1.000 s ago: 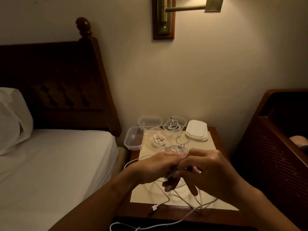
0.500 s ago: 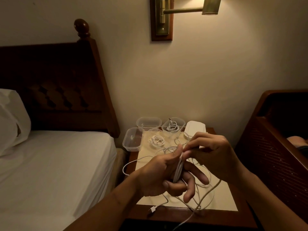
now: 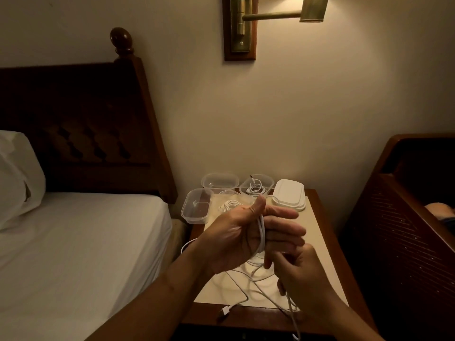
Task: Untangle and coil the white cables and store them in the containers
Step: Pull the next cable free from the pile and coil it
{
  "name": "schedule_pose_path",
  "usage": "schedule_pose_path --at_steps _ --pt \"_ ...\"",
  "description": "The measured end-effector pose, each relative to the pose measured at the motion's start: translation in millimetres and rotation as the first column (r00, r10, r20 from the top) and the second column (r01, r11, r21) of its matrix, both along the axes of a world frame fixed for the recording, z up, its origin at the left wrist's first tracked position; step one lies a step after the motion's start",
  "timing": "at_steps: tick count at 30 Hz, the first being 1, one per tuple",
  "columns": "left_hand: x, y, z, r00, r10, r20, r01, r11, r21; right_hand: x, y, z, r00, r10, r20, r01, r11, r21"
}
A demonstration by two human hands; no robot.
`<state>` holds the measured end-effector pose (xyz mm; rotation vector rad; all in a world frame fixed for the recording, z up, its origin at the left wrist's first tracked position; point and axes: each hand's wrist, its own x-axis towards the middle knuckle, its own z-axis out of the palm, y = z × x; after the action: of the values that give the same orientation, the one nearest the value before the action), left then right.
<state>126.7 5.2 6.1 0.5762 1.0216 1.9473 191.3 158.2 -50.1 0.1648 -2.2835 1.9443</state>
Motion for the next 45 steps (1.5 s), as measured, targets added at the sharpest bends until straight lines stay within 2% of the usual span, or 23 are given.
schedule_pose_path --at_steps 4,7,10,12,15,18,20,23,26,29,34,37,40,43,45 --pt "-6.7 5.0 -0.4 0.993 0.112 -0.027 -0.114 0.991 -0.074 3.2 -4.3 4.5 0.998 0.055 0.014 -0.056 0.945 0.321" --pt "-11.8 4.9 0.5 0.972 0.204 -0.114 -0.221 0.961 -0.163 6.1 -5.5 7.0 0.99 0.111 0.087 -0.138 0.892 0.43" --pt "-18.1 -1.6 -1.4 0.935 0.227 -0.274 -0.309 0.899 -0.31 10.6 -3.2 12.1 0.987 0.162 0.026 -0.148 0.811 0.565" --pt "-18.1 -5.0 -2.5 0.92 0.139 -0.366 -0.299 0.852 -0.429 11.7 1.2 20.5 0.981 0.175 -0.08 -0.088 0.778 0.622" --pt "-10.3 -6.3 1.1 0.859 -0.057 -0.508 -0.314 0.725 -0.613 8.5 9.1 31.7 0.943 0.203 -0.264 -0.008 0.806 0.592" --pt "-4.5 -9.0 0.7 0.806 -0.166 -0.568 -0.333 0.666 -0.668 0.7 14.0 40.5 0.877 0.252 -0.408 0.013 0.839 0.544" --pt "-2.0 -11.5 1.3 0.822 -0.161 -0.546 -0.291 0.706 -0.645 -5.5 19.5 46.4 0.842 0.22 -0.492 0.077 0.854 0.514" --pt "-2.2 -12.7 -0.4 0.906 -0.172 -0.387 -0.062 0.851 -0.522 -15.5 27.2 52.0 0.809 0.156 -0.567 0.148 0.879 0.454" --pt "-2.2 -11.4 -4.5 0.941 -0.211 -0.265 0.1 0.921 -0.378 -24.4 29.7 51.6 0.797 0.169 -0.58 0.096 0.913 0.397" --pt "-1.6 -12.1 -7.8 0.952 -0.291 -0.098 0.264 0.939 -0.22 -28.2 31.3 47.6 0.838 0.179 -0.516 -0.027 0.957 0.288" --pt "5.0 -15.4 -2.7 0.945 -0.319 -0.068 0.319 0.948 -0.016 -29.8 24.4 42.0 0.881 0.151 -0.448 -0.143 0.988 0.052" --pt "6.8 -12.2 -1.1 0.95 -0.306 -0.06 0.309 0.95 0.051 -26.6 17.3 36.6 0.926 0.104 -0.363 -0.149 0.984 -0.097" --pt "6.6 -9.0 -2.6 0.979 -0.197 -0.041 0.201 0.974 0.101 -23.4 6.5 25.3 0.969 0.073 -0.235 -0.117 0.977 -0.178" --pt "7.9 -6.4 0.7 0.999 0.007 0.044 -0.014 0.988 0.153 -20.6 -4.4 11.0 0.987 0.056 -0.152 -0.073 0.991 -0.108" --pt "6.5 -2.6 5.9 0.973 0.2 0.113 -0.212 0.971 0.112 -16.3 -9.8 0.3 0.991 -0.003 -0.136 0.015 0.996 0.088"
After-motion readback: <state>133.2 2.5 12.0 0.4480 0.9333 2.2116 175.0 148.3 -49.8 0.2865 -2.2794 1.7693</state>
